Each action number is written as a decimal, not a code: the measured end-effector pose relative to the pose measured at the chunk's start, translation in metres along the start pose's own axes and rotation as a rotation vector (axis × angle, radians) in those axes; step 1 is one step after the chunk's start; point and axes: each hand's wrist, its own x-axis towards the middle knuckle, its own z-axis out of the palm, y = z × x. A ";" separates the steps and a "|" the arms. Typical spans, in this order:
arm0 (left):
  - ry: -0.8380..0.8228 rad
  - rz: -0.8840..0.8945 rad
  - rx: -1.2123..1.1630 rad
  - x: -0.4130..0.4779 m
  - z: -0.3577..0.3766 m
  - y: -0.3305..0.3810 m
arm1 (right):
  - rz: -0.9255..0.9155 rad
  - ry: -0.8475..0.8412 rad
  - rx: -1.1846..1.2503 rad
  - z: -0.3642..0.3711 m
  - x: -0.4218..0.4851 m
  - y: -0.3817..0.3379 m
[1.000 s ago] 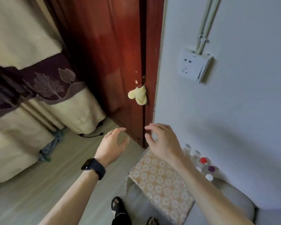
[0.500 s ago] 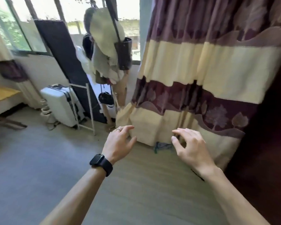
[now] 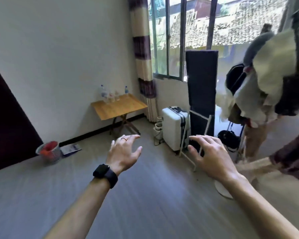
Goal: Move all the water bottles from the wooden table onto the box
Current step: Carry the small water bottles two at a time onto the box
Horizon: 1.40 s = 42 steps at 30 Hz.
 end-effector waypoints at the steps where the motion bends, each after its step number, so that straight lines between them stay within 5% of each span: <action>1: 0.007 -0.025 0.015 0.012 -0.006 -0.012 | -0.031 -0.002 0.008 0.010 0.019 -0.008; 15: 0.119 -0.294 -0.119 0.214 0.004 -0.087 | -0.261 -0.060 0.154 0.109 0.302 -0.025; 29: 0.217 -0.361 -0.148 0.421 0.078 -0.179 | -0.298 -0.141 0.198 0.262 0.526 -0.004; 42: 0.182 -0.351 -0.172 0.688 0.134 -0.344 | -0.270 -0.103 0.143 0.407 0.786 -0.027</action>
